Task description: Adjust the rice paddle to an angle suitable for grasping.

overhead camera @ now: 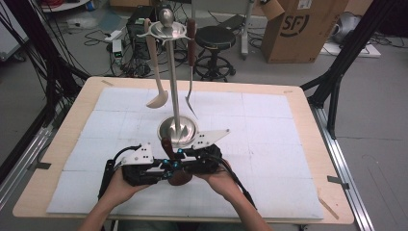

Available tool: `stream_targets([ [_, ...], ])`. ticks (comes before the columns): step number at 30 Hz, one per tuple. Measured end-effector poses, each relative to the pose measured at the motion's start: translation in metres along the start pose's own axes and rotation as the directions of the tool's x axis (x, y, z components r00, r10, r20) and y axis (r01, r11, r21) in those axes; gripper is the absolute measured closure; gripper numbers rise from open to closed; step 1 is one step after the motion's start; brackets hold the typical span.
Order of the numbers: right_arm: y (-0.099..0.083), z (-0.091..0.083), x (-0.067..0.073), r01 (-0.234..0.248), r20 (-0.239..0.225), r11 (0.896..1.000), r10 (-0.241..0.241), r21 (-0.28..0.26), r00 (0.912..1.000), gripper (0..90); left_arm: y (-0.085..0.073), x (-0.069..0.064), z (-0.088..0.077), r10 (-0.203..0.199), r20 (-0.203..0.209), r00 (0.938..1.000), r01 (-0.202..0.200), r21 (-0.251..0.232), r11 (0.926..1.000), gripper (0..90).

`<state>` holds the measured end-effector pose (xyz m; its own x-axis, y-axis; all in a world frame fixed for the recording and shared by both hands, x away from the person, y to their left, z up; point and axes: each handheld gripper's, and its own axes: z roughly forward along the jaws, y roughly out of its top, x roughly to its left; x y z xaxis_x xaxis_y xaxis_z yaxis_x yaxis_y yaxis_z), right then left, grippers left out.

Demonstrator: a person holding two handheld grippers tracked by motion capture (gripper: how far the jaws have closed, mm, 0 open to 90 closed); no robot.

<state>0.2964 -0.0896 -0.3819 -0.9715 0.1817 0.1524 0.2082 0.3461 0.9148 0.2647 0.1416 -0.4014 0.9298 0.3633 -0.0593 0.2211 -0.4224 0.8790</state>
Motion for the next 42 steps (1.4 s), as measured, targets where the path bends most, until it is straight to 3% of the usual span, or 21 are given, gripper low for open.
stream_targets([
  [5, 0.001, 0.0, 0.0, 0.016, -0.006, 1.0, -0.016, 0.005, 0.9998, 76.5, 0.0, 0.0, -0.001, -0.003, 0.014, 0.9999, 0.003, -0.003, 1.0, 74.3],
  [12, 0.002, -0.007, -0.005, -0.005, 0.028, 1.0, 0.006, -0.021, 0.9996, 76.8, 0.0, 0.002, -0.002, -0.026, 0.027, 0.9993, 0.026, -0.013, 0.9996, 60.3],
  [18, 0.005, -0.015, -0.01, -0.014, 0.054, 0.999, 0.016, -0.039, 0.9984, 76.8, 0.0, 0.005, -0.004, -0.038, 0.004, 0.9993, 0.038, -0.019, 0.9991, 50.1],
  [26, 0.018, -0.025, -0.015, -0.007, 0.056, 0.998, 0.01, -0.055, 0.9984, 76.8, -0.001, 0.009, -0.008, -0.057, -0.017, 0.9982, 0.057, -0.031, 0.9979, 42.0],
  [42, 0.038, -0.028, -0.026, -0.005, 0.053, 0.998, 0.008, -0.064, 0.9986, 76.8, -0.006, 0.019, -0.016, -0.098, -0.065, 0.993, 0.095, -0.055, 0.994, 31.3],
])
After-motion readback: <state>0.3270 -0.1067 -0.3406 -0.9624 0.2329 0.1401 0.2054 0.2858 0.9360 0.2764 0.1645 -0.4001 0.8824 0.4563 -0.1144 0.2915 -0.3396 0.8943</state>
